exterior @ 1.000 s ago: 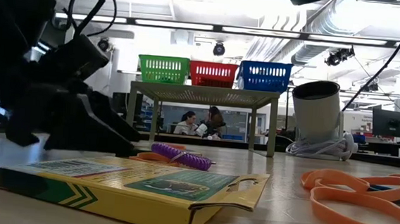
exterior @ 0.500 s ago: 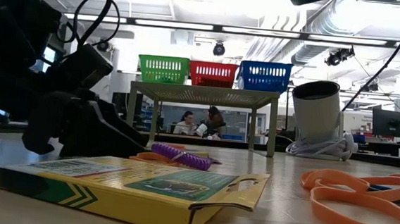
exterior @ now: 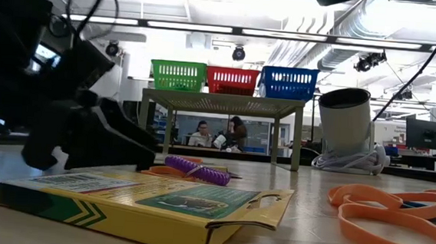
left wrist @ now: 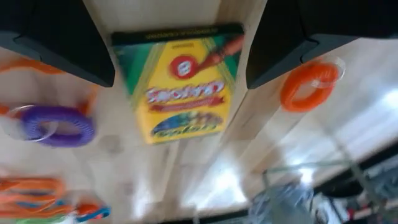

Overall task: Pick & Place Office Desk Supplies
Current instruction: Put the top yellow crayon box into the red bin on the shelf

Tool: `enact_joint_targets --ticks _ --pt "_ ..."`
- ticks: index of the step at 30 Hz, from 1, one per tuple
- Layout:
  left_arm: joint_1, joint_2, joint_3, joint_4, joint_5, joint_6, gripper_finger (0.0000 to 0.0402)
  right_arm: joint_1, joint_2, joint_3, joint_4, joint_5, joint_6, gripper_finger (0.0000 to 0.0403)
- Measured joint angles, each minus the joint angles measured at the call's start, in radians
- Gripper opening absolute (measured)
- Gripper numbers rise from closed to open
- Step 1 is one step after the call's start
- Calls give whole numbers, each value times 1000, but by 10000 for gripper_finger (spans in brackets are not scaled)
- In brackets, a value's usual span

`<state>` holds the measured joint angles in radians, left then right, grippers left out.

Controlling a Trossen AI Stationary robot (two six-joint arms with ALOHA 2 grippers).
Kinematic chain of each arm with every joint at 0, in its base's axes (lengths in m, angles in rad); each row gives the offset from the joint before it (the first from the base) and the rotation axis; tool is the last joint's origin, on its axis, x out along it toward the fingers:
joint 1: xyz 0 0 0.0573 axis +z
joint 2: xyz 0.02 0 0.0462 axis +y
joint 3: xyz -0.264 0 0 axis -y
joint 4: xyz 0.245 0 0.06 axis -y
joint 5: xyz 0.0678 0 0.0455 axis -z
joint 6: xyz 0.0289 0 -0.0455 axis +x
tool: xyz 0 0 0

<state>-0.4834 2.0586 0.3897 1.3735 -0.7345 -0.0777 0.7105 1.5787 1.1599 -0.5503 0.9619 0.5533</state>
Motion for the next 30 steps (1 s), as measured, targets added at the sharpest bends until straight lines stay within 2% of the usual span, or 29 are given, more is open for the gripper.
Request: enact_joint_targets --ticks 6,21,24,30 --pt "35 -3 2 -60 48 -121 356 0 0 0 0 0 0 243" --pt "72 -5 4 -134 69 -197 351 0 0 0 0 0 0 243" --pt "72 -5 4 -148 73 -200 331 0 0 0 0 0 0 243" --pt "68 -5 5 -153 85 -207 266 0 0 0 0 0 0 243"
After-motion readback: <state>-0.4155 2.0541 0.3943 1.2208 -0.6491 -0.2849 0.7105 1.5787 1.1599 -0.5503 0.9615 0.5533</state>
